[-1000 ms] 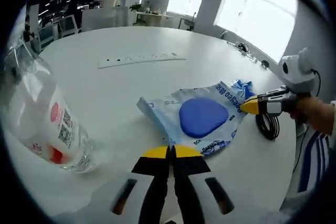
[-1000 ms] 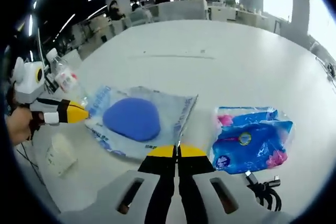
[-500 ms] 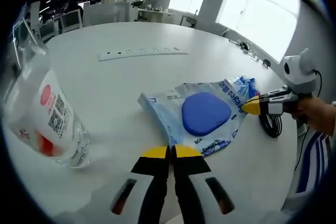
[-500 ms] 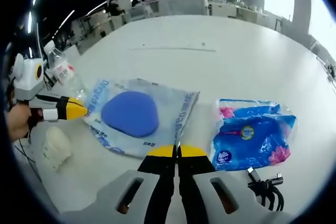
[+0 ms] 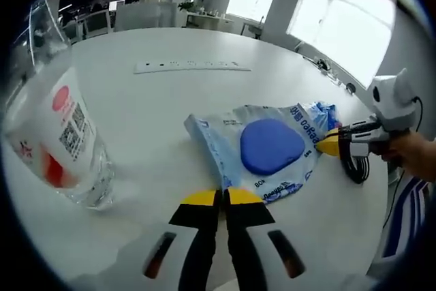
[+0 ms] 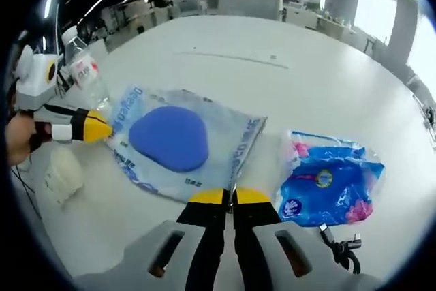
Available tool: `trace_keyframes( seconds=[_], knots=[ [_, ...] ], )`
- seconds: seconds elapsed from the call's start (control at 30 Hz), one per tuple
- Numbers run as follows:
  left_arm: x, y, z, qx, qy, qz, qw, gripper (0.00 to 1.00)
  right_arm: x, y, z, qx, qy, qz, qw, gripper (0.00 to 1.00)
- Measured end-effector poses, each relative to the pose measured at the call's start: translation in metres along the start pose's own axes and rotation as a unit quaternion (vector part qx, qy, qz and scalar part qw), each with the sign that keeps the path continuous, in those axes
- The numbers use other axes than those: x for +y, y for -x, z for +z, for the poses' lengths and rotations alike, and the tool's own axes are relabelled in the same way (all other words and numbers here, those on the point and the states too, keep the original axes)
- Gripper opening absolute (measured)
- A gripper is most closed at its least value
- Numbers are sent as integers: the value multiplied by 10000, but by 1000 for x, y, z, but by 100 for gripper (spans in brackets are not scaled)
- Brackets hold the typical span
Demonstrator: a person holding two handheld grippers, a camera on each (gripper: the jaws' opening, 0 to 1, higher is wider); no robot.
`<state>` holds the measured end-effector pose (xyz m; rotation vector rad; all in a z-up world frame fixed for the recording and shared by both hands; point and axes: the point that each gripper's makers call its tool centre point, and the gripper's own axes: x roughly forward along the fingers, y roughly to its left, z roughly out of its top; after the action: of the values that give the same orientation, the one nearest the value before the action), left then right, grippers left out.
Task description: Arrange the tabletop items into an orderly group along one side of the table until the central work area is clear of visible clutter.
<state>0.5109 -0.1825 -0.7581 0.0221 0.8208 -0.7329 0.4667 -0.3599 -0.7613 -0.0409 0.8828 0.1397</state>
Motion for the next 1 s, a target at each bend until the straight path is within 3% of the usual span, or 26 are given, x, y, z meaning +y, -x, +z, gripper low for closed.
trace_keyframes(
  seconds=[0.1, 0.17, 0.4, 0.57, 0.63, 0.67, 0.8, 1.0],
  knots=[
    [1, -1, -1, -23, 82, 3, 10000, 1, 0, 2, 0, 8, -11, 7, 10000, 3],
    [2, -1, -1, -35, 104, 2, 9999, 1, 0, 6, 3, -83, 210, -11, 9997, 4],
    [2, -1, -1, -66, 146, 59, 9999, 1, -5, 28, 16, -401, 369, -166, 9984, 8],
    [2, -2, -1, -76, 151, 69, 9998, 2, 3, 53, 22, -797, 77, -18, 9968, 12],
    [2, -1, -1, -14, -199, 89, 9998, 4, 13, 65, 20, -969, -198, 97, 9951, 18],
    [3, -1, 0, -35, -301, 157, 9994, 7, 16, 69, 17, -997, -270, 139, 9946, 19],
    [2, 3, 5, -184, -91, 191, 9996, 37, 25, 77, -2, -971, -415, 170, 9943, 20],
    [-10, 15, 17, -476, -336, 4, 9983, 60, 32, 86, -20, -879, -718, 265, 9932, 27]
  ],
)
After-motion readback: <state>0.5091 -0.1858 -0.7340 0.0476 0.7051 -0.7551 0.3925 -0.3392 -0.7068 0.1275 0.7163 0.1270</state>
